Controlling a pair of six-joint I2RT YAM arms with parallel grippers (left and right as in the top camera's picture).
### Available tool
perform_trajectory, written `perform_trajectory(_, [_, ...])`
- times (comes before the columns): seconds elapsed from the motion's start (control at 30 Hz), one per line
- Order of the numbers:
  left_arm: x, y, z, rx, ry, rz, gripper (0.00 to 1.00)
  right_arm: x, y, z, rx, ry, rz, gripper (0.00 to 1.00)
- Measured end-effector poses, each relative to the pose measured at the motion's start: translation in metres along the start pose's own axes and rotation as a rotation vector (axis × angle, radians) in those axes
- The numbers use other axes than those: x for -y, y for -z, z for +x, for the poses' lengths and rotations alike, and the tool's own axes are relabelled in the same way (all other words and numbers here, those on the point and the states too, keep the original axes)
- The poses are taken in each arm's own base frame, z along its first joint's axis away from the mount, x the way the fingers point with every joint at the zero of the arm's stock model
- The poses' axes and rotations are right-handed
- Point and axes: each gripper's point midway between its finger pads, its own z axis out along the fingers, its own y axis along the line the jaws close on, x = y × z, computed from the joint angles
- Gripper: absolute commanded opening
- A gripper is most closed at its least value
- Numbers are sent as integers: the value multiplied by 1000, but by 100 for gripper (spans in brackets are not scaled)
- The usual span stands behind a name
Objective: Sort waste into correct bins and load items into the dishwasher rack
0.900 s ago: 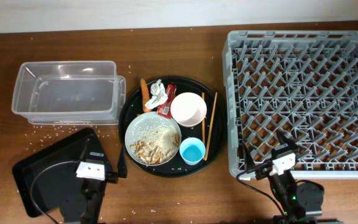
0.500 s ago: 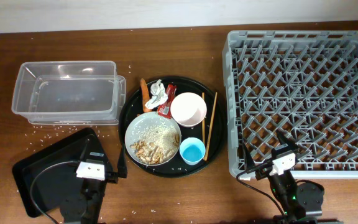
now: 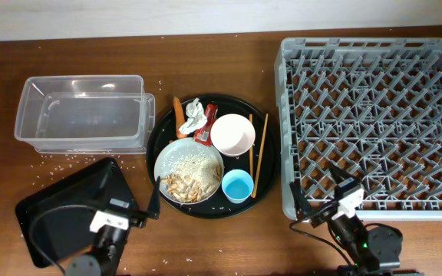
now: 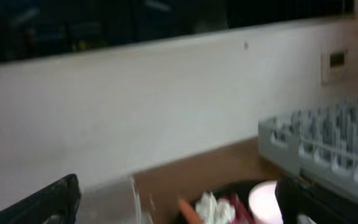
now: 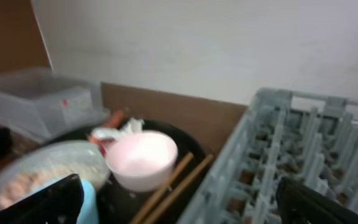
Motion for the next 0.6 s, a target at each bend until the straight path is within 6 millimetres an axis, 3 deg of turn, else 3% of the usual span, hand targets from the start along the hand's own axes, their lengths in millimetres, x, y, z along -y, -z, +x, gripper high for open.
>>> perform_trajectory(0.03, [0,0,-9,3,-1,5,99,-3,3,-17,19,-12,-5,98])
perform_trajectory(0.1, [-2,-9,-34,-99,48,32,99,-10,16,-83,65,-15,3,98])
perform_trajectory(0.13, [-3,-17,-45,-160,78,55,99,-11,20,-102,37,-40,16,98])
perform_trajectory(0.2, [-1,-37,-59,-318,159,125,99,-4,15,-117,-123,-123,54,98])
perform_trajectory(0.27, [9,-72,-76,-455,269,285,99,7,-3,-126,-357,-201,79,98])
perform_trajectory(0.3, [15,-82,-80,-467,301,354,99,9,-8,-123,-460,-242,78,98])
perform_trajectory(0.37, [33,-102,-108,-404,335,549,99,7,-25,-121,-600,-317,25,98])
perform_trajectory(0.4, [46,-104,-97,-460,403,628,99,9,-37,-104,-686,-369,-2,98])
perform_trajectory(0.47, [73,-95,-44,-714,489,628,95,13,-49,-79,-784,-449,-5,98])
perform_trajectory(0.5, [102,-86,-8,-886,449,629,89,15,-52,-73,-804,-475,1,98])
perform_trajectory(0.57, [144,-81,30,-1030,311,658,89,20,-53,-65,-833,-523,54,98])
perform_trajectory(0.6, [150,-79,47,-1084,259,638,84,22,-50,-63,-847,-534,78,98])
